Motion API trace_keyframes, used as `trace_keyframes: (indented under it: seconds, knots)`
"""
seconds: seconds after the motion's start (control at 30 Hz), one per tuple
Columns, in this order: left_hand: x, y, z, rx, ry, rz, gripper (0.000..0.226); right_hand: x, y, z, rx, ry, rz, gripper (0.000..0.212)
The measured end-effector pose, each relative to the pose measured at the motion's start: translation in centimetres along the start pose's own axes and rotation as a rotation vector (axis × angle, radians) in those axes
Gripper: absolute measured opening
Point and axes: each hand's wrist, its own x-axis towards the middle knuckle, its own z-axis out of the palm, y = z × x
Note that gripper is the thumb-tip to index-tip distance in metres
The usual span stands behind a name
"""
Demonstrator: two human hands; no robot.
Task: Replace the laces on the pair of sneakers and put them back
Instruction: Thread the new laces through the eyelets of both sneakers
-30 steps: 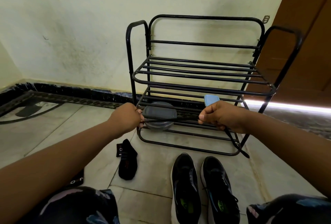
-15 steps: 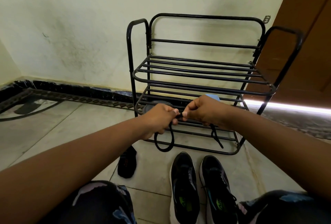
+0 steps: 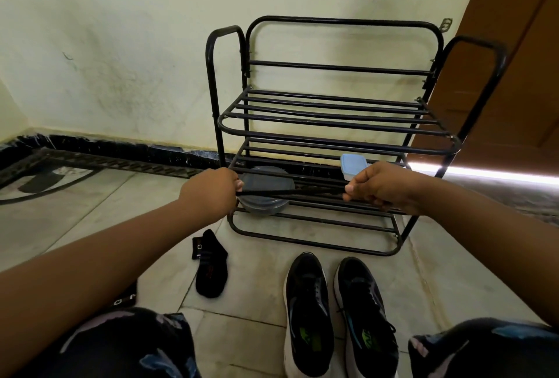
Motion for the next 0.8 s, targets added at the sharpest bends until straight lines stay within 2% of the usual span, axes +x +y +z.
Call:
trace_keyframes:
  seconds: [0.1, 0.23, 0.3, 0.4, 0.53, 0.8]
  knots:
    - [-0.2, 0.6, -0.1, -0.113, 0.040, 0.009, 0.019, -0.3, -0.7, 0.2, -0.047, 0.039, -0.046, 0.019]
    - [-0.5, 2.8, -0.7, -0.505, 0.179, 0.051, 0.029, -0.4, -2.7, 2.0, -0.149, 0.019, -0.164, 0.018]
    - [-0.9, 4.4, -0.8, -0.740, 0.081, 0.060, 0.033, -0.4, -3.7, 2.8, -0.177, 0.004, -0.207, 0.019]
    - [-1.6, 6.3, -0.8, -0.974, -0.175, -0.001, 0.034, -0.5, -4.8, 3.5, -0.197, 0.014, -0.246, 0.019]
    - [-1.5, 6.7, -0.7, -0.971, -0.382, 0.065, 0.032, -0.4, -5.2, 3.7, -0.194, 0.001, -0.248, 0.019]
    - [-1.2, 4.6, -0.2, -0.734, -0.289, 0.133, 0.035, -0.3, -3.3, 2.0, -0.113, -0.105, -0.143, 0.022]
